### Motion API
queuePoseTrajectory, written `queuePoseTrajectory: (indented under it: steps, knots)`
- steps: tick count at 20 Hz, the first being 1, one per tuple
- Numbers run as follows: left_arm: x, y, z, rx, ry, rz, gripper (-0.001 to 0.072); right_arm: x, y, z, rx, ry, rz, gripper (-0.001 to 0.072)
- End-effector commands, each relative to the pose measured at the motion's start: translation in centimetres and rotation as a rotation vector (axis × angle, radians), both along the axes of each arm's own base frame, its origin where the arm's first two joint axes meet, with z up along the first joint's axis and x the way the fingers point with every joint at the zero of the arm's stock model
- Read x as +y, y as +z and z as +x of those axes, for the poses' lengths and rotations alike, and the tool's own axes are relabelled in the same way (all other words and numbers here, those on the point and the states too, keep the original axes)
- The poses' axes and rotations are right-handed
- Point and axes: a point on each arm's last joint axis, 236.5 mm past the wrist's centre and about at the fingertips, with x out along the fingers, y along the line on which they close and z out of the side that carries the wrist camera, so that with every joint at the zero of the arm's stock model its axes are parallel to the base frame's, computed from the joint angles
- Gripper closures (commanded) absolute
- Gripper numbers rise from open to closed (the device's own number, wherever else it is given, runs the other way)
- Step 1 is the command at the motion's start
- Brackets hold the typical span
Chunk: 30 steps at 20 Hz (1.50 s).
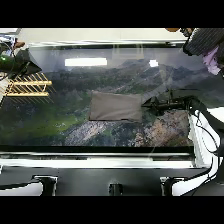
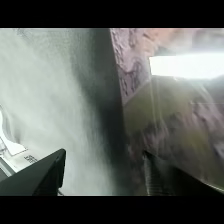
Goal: Fold the clothes and pants, and hang the long-sleeved shirts on hangers.
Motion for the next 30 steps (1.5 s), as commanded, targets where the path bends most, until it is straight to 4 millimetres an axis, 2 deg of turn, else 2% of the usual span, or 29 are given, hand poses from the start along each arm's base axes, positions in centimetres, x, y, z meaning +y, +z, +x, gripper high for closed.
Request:
queuePoseTrajectory:
  steps: [1, 5, 7, 9, 12, 14, 18, 22, 26, 30]
  knots:
    - [0.0, -0.6, 0.3, 0.014, -0.003, -0.004, 0.0691, 1.6, -1.0, 0.7, -0.026, 0.005, -0.023, 0.0177]
    - [-0.4, -1.0, 0.4, 0.020, -0.012, -0.006, 0.0691, 3.5, -1.9, 0.9, -0.032, 0.017, -0.052, 0.0250]
    - [-0.5, -1.0, 0.4, 0.021, -0.015, -0.006, 0.0691, 4.5, -1.9, 0.9, -0.045, 0.026, -0.059, 0.0485]
    - [-0.5, -1.0, 0.4, 0.021, -0.015, -0.006, 0.0691, 5.2, -0.9, 1.4, -0.065, 0.028, -0.041, 0.0676]
    - [-0.5, -1.0, 0.4, 0.021, -0.016, -0.006, 0.0690, 4.6, 2.3, 4.0, -0.108, -0.042, -0.031, 0.0674]
    - [-0.6, -1.0, 0.4, 0.019, -0.022, -0.002, 0.0691, 2.9, 5.7, 7.0, -0.125, -0.145, -0.003, 0.0674]
    - [-0.7, -1.2, 0.0, 0.033, -0.036, 0.000, 0.0690, -3.3, 12.2, 12.0, -0.237, -0.305, -0.002, 0.0674]
    - [-0.8, -1.3, -0.1, 0.040, -0.039, -0.001, 0.0691, -12.7, 16.7, 14.7, -0.330, -0.503, -0.031, 0.0674]
    - [-0.8, -1.3, -0.1, 0.040, -0.038, -0.001, 0.0691, -22.9, 19.1, 15.0, -0.377, -0.720, -0.065, 0.0674]
    - [-0.8, -1.3, -0.1, 0.040, -0.038, -0.001, 0.0691, -31.7, 20.0, 13.0, -0.340, -0.935, -0.093, 0.0675]
